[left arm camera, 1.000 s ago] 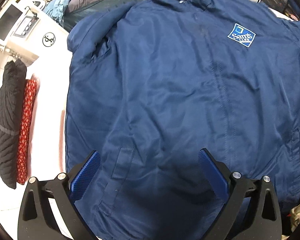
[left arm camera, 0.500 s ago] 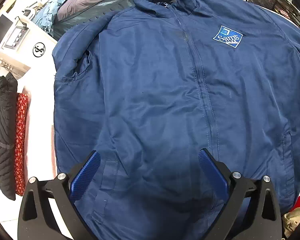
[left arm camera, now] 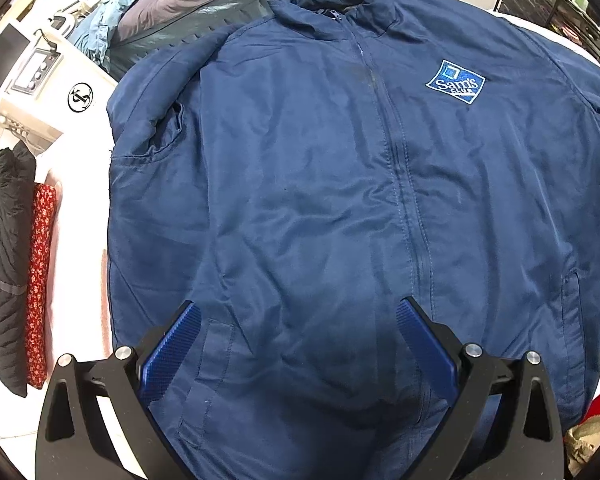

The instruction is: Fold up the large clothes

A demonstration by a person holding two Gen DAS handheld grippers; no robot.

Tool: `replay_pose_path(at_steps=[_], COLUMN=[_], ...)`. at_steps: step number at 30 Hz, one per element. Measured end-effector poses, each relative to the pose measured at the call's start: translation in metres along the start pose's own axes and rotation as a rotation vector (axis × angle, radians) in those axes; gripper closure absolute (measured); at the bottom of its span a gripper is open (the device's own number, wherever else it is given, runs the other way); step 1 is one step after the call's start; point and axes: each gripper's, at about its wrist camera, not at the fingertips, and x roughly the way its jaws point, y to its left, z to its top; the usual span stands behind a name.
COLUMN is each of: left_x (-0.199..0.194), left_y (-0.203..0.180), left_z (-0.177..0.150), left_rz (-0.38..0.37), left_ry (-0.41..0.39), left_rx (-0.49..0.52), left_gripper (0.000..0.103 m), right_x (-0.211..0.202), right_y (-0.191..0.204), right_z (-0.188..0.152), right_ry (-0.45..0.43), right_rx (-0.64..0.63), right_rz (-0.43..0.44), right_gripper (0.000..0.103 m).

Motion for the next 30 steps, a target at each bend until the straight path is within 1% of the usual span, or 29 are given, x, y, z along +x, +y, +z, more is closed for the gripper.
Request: replay_pose_path(at_steps=[1,2,4,5,6,7,9,10,12,13,15,16,18,20,21,22,24,25,27,28,29,30], left_x=[-0.001,-0.002,-0.005,-0.005,-0.005,-0.005,-0.006,-0.007,-0.006,-0.005,-0.002,-0.002,-0.003,-0.005,-0.006,-0.008,-0.011,-0.012,-0.015,-0.017,-0.019,-0.02], left_y=[0.001,0.002,0.007,0.011,0.014,0.021,0.034,0.039,0.051,0.055,0.066,0.07,0.081,0.091,0.095,0.102,0.117,0.124,0.137,0.145,0.151,0.158], left_z=[-0.001,-0.003,-0.008,-0.01,-0.011,-0.013,-0.015,-0.016,-0.017,-0.017,-0.016,-0.016,-0.015,-0.015,-0.016,-0.017,-0.021,-0.023,-0.029,-0.035,-0.039,-0.045], left_rz=[0.004,0.011,0.024,0.027,0.028,0.026,0.018,0.014,-0.003,-0.012,-0.021,-0.022,-0.028,-0.02,-0.016,-0.012,-0.005,-0.002,0.009,0.023,0.032,0.044], left_ry=[-0.001,-0.003,-0.012,-0.013,-0.013,-0.015,-0.03,-0.037,-0.046,-0.047,-0.051,-0.056,-0.075,-0.095,-0.104,-0.116,-0.133,-0.139,-0.15,-0.16,-0.167,-0.175], left_rx=[0.002,0.002,-0.006,-0.015,-0.025,-0.047,-0.094,-0.11,-0.148,-0.159,-0.183,-0.191,-0.21,-0.221,-0.225,-0.234,-0.265,-0.28,-0.311,-0.329,-0.341,-0.357], left_gripper=[0.006,0.006,0.006,0.006,0.006,0.006,0.006,0.006,0.006,0.006,0.006,0.006,0.006,0.006,0.006,0.006,0.006,0.006,0.006,0.006,0.006,0.006], right_x=[0.005,0.007,0.009,-0.001,-0.006,-0.021,-0.032,-0.035,-0.032,-0.028,-0.021,-0.017,-0.011,-0.004,0.001,0.006,0.018,0.027,0.04,0.049,0.06,0.069], right_y=[0.003,0.007,0.011,0.027,0.038,0.059,0.096,0.116,0.156,0.173,0.198,0.219,0.254,0.304,0.321,0.345,0.378,0.396,0.413,0.42,0.424,0.426], right_z=[0.001,0.005,0.011,0.015,0.019,0.021,0.022,0.016,-0.005,-0.016,-0.035,-0.054,-0.086,-0.141,-0.161,-0.197,-0.251,-0.292,-0.349,-0.385,-0.429,-0.45], right_ry=[0.0,0.0,-0.021,-0.066,-0.102,-0.171,-0.237,-0.256,-0.292,-0.292,-0.27,-0.247,-0.221,-0.174,-0.156,-0.126,-0.069,-0.034,0.018,0.062,0.107,0.128], right_rx=[-0.004,-0.006,-0.024,-0.057,-0.076,-0.116,-0.206,-0.269,-0.404,-0.444,-0.484,-0.535,-0.644,-0.806,-0.859,-0.944,-1.057,-1.139,-1.239,-1.301,-1.374,-1.414], right_rz=[-0.022,-0.026,-0.027,-0.033,-0.03,-0.014,0.0,-0.003,-0.053,-0.069,-0.041,-0.017,0.004,0.057,0.077,0.111,0.155,0.179,0.206,0.218,0.225,0.228], right_gripper=[0.066,0.083,0.092,0.094,0.095,0.095,0.096,0.096,0.096,0.096,0.096,0.096,0.096,0.096,0.096,0.096,0.096,0.096,0.096,0.096,0.096,0.096])
